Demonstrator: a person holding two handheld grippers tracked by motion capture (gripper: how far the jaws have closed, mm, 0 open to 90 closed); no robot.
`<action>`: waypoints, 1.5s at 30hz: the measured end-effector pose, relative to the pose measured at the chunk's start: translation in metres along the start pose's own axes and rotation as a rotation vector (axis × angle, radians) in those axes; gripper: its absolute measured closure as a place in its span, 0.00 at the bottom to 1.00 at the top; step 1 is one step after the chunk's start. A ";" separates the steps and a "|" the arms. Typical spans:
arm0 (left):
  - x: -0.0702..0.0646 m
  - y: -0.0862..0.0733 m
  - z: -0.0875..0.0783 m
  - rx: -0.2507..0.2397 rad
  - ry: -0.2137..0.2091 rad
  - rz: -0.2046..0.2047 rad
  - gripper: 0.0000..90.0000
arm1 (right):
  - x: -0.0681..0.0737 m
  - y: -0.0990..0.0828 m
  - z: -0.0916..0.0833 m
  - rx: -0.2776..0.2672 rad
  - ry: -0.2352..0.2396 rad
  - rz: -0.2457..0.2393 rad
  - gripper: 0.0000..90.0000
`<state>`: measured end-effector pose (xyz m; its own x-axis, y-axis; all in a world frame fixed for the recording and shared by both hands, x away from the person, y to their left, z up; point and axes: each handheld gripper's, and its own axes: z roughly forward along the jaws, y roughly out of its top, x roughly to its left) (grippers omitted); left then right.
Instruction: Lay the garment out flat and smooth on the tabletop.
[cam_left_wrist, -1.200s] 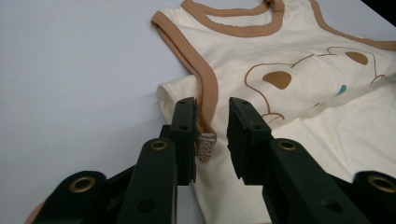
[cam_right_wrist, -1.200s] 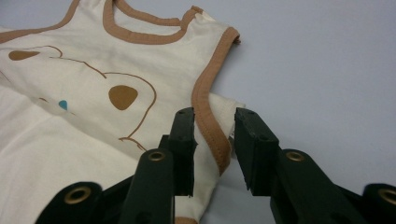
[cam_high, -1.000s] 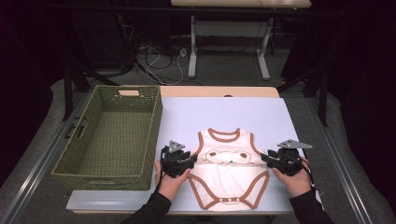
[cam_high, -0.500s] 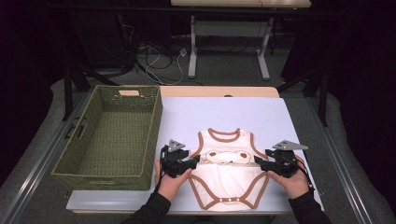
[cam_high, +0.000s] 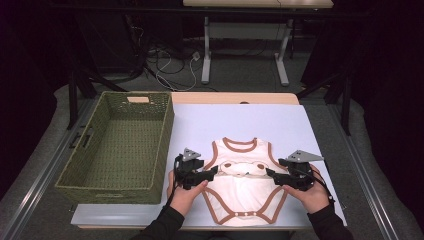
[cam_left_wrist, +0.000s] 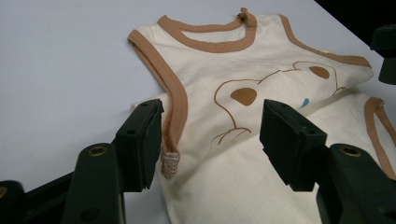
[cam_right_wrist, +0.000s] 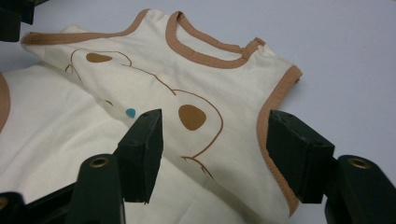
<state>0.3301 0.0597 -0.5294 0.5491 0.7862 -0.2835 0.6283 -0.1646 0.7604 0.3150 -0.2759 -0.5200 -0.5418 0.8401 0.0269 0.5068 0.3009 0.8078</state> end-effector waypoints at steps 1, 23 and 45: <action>0.001 0.001 0.001 -0.011 0.000 0.018 0.42 | 0.000 0.001 0.000 -0.003 -0.005 -0.004 0.38; 0.018 0.057 0.018 -0.040 0.001 0.008 0.21 | -0.017 0.044 0.031 0.021 -0.005 -0.014 0.22; 0.026 0.103 0.060 -0.035 0.012 0.125 0.28 | -0.051 0.093 0.061 0.071 -0.062 -0.046 0.18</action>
<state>0.4423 0.0271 -0.4939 0.6151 0.7679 -0.1788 0.5356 -0.2406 0.8094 0.4304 -0.2629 -0.4826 -0.5238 0.8505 -0.0476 0.5299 0.3691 0.7636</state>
